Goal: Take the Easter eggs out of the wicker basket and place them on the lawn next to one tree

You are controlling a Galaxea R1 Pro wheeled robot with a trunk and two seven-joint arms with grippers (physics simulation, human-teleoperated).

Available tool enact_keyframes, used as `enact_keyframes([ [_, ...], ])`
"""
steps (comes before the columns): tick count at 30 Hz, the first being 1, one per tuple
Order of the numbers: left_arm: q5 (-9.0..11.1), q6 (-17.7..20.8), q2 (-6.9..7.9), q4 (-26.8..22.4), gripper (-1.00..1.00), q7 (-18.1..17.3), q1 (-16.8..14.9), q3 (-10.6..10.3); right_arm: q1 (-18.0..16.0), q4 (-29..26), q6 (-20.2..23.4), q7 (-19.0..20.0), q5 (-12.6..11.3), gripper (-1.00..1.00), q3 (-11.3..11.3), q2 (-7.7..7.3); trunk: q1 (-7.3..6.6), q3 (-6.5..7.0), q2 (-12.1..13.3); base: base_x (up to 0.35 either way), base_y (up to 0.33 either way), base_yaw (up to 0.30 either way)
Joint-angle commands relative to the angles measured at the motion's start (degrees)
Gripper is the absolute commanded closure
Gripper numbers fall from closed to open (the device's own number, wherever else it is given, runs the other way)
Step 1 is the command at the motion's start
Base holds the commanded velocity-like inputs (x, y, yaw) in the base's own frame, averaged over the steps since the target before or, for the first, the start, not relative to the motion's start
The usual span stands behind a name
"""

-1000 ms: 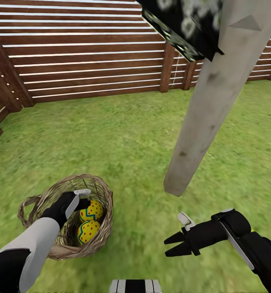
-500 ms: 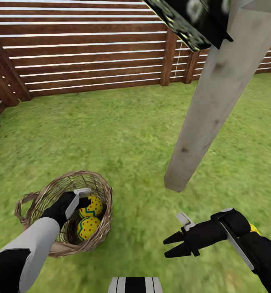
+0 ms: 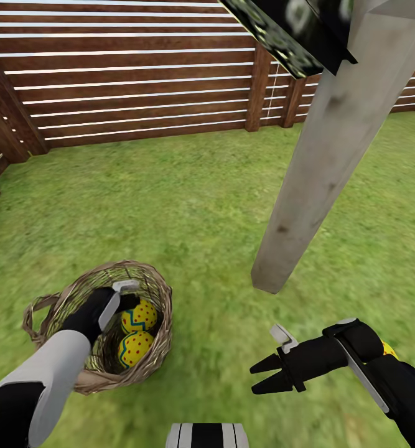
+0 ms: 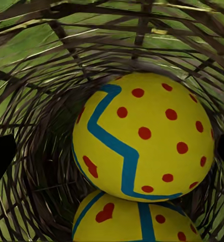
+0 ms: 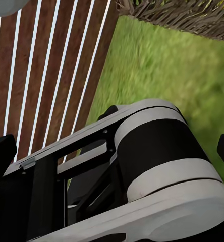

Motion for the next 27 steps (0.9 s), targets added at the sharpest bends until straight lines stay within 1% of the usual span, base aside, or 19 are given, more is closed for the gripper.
enact_keyframes([
  [1,0.61,0.28,0.13,-0.17,-1.0,-0.11,0.0,0.03,-0.05,-0.01,0.55,0.02,-0.2,-1.0,0.11,-0.03,-0.01,-0.04,-0.02,0.0,0.0,0.0],
  [3,0.61,0.33,0.49,-0.29,-1.0,-1.34,-0.02,0.04,-0.05,-0.01,0.55,0.0,-0.19,-1.0,0.1,0.0,-0.01,-0.04,-0.02,0.0,0.0,0.0],
  [8,0.61,0.38,0.96,-0.33,-1.0,-2.54,-0.06,0.08,-0.05,-0.01,0.55,-0.06,-0.19,-1.0,0.15,0.02,-0.01,-0.04,-0.02,0.0,0.0,0.0],
  [16,0.58,0.34,1.07,0.12,-1.0,-2.74,-0.08,0.08,-0.05,-0.01,0.55,-1.03,-0.19,-1.0,0.17,0.03,-0.01,-0.04,-0.02,0.0,0.0,0.0],
  [27,0.54,-0.44,1.07,0.44,-1.0,-2.67,-0.08,0.08,0.0,-0.01,0.55,-1.28,-0.19,-1.0,0.17,0.11,-0.01,-0.04,-0.02,0.0,0.0,0.0],
])
